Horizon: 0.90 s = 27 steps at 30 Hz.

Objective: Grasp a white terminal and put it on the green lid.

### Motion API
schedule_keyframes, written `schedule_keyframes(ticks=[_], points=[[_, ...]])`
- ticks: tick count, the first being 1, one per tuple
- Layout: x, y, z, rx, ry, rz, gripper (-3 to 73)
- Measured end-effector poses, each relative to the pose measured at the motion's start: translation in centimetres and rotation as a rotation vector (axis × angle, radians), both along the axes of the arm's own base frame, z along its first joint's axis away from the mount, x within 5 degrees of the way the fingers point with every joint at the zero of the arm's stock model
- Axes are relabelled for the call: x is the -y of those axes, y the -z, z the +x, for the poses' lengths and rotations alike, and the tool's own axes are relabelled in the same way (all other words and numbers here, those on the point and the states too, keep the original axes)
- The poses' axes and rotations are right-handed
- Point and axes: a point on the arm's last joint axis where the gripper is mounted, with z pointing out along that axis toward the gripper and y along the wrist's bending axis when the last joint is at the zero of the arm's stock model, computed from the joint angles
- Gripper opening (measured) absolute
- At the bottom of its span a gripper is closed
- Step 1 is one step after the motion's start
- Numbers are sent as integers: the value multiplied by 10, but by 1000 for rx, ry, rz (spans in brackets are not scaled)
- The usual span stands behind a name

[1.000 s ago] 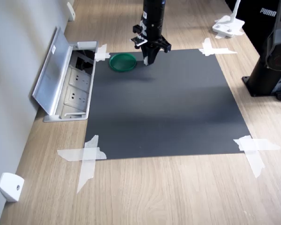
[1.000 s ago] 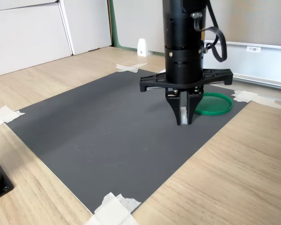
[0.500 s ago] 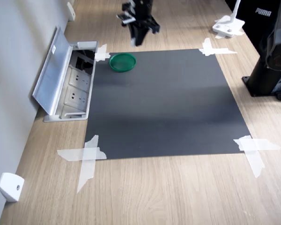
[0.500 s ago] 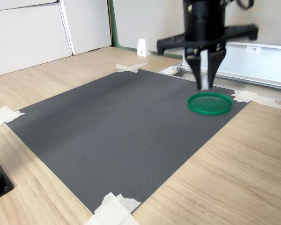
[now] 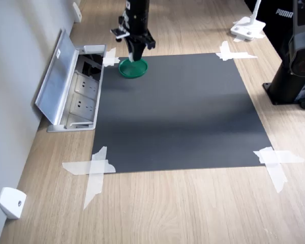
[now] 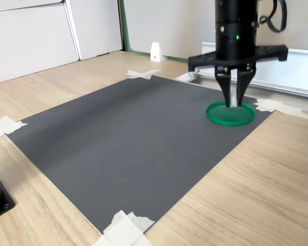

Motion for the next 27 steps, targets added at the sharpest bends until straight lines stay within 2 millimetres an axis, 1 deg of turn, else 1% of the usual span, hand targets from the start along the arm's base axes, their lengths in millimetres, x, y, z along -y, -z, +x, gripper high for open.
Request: schedule_keyframes(ticks=[5, 9, 13, 17, 19, 20, 22, 25, 27], points=[[1, 7, 2, -3, 0, 1, 98], [1, 6, 3, 2, 0, -1, 161], [1, 7, 2, -13, 1, 5, 328], [0, 7, 1, -23, 2, 12, 530], [-1, 4, 0, -22, 8, 25, 603], [-2, 1, 0, -19, 8, 34, 631], [-5, -8, -2, -5, 4, 52, 663], [-11, -29, -7, 43, -18, 72, 679], [-14, -49, -11, 96, -25, 68, 680]])
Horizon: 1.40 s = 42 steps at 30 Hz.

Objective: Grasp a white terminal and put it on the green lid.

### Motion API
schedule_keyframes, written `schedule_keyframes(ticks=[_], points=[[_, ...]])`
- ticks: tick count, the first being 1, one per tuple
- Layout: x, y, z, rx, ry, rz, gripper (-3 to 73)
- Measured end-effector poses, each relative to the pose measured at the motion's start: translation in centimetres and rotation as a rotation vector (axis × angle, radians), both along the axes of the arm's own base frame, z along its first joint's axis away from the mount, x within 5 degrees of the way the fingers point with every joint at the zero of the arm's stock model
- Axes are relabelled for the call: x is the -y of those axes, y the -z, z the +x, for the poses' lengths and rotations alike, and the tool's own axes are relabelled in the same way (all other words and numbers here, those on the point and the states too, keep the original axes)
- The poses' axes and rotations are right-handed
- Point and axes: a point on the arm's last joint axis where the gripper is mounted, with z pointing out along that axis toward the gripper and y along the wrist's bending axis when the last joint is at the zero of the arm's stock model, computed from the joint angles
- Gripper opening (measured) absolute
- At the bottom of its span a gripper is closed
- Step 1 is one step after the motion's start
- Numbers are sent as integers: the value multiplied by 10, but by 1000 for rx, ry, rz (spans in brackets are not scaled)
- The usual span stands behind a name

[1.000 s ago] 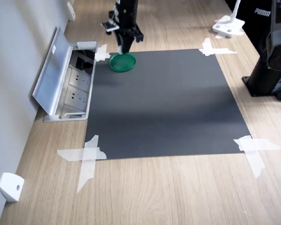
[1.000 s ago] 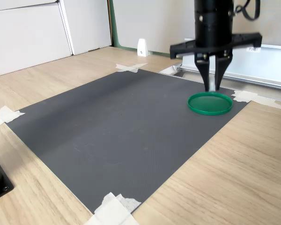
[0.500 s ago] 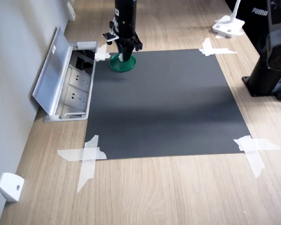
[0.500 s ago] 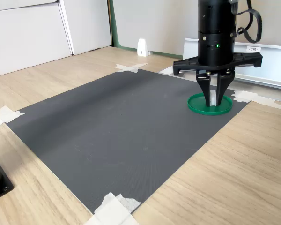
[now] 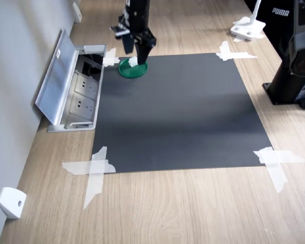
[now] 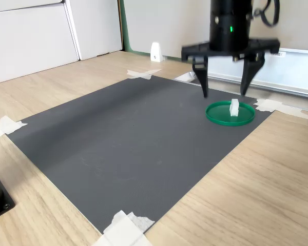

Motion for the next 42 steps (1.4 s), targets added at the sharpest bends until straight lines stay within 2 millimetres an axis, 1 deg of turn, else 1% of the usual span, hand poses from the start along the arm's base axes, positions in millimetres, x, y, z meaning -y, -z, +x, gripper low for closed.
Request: schedule_keyframes(ticks=[3, 5, 6, 7, 9, 11, 14, 15, 17, 20, 21, 24, 27, 29, 33, 35, 39, 42], points=[[-4, -33, -8, 101, 6, -23, 670], [-8, -56, -15, 180, 14, -31, 636], [-10, -69, -19, 227, 18, -35, 604], [-13, -82, -24, 271, 23, -36, 562], [-18, -105, -35, 346, 34, -37, 451], [-23, -123, -46, 399, 55, -32, 326], [-29, -145, -63, 475, 102, -26, 106], [-31, -149, -68, 495, 117, -23, 62], [-34, -155, -79, 537, 148, -18, 17], [-41, -154, -91, 586, 206, 2, -2], [-47, -152, -95, 601, 217, 7, -4], [-68, -143, -106, 632, 239, 49, -5], [-93, -136, -119, 676, 272, 132, -5], [-103, -133, -130, 725, 310, 191, -7], [-111, -123, -162, 878, 406, 310, -7], [-112, -114, -180, 957, 438, 371, -7], [-117, -89, -219, 1064, 464, 470, -7], [-119, -70, -245, 1132, 447, 492, -7]])
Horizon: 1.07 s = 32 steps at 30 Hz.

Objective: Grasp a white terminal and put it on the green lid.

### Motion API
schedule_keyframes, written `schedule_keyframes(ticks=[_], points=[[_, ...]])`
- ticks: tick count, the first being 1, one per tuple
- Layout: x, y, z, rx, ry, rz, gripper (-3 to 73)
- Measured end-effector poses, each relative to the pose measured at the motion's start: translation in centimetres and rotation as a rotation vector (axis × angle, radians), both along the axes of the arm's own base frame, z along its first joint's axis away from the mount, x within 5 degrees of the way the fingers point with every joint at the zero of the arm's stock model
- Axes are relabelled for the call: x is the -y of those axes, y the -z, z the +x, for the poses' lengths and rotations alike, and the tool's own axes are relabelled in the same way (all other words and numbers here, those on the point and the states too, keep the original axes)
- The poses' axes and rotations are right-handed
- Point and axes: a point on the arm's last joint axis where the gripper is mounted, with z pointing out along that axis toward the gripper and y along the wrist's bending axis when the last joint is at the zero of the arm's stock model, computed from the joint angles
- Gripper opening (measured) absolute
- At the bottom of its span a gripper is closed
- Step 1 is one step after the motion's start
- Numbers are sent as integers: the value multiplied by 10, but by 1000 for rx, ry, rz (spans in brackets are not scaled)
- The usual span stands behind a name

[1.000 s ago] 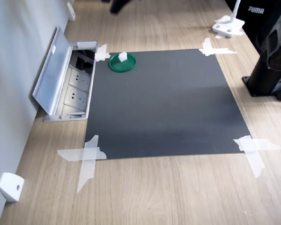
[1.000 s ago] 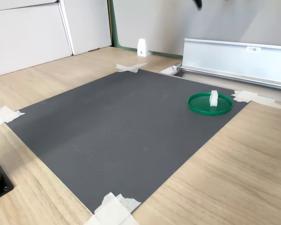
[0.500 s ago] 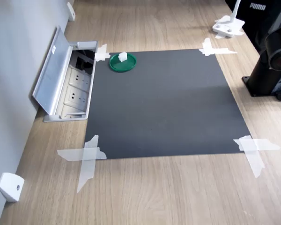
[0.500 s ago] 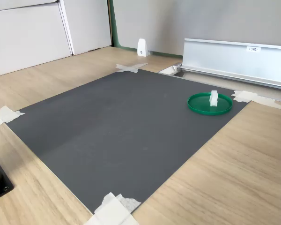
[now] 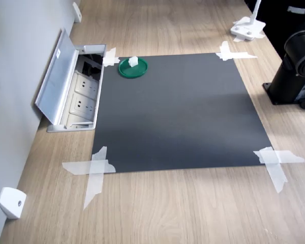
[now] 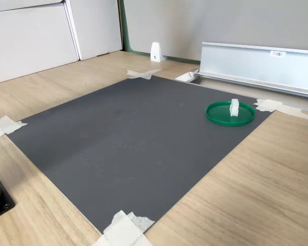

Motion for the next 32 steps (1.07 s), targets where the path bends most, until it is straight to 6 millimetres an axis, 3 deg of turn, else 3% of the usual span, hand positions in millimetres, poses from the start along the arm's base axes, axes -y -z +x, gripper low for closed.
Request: schedule_keyframes(ticks=[5, 12, 22, 32], points=[[-3, 35, -34, 36, -5, -59, -7], [-6, 71, -57, -12, -17, -67, -8], [-8, 91, -78, 60, -22, -115, -8], [-8, 109, -78, 20, -25, -110, -8]])
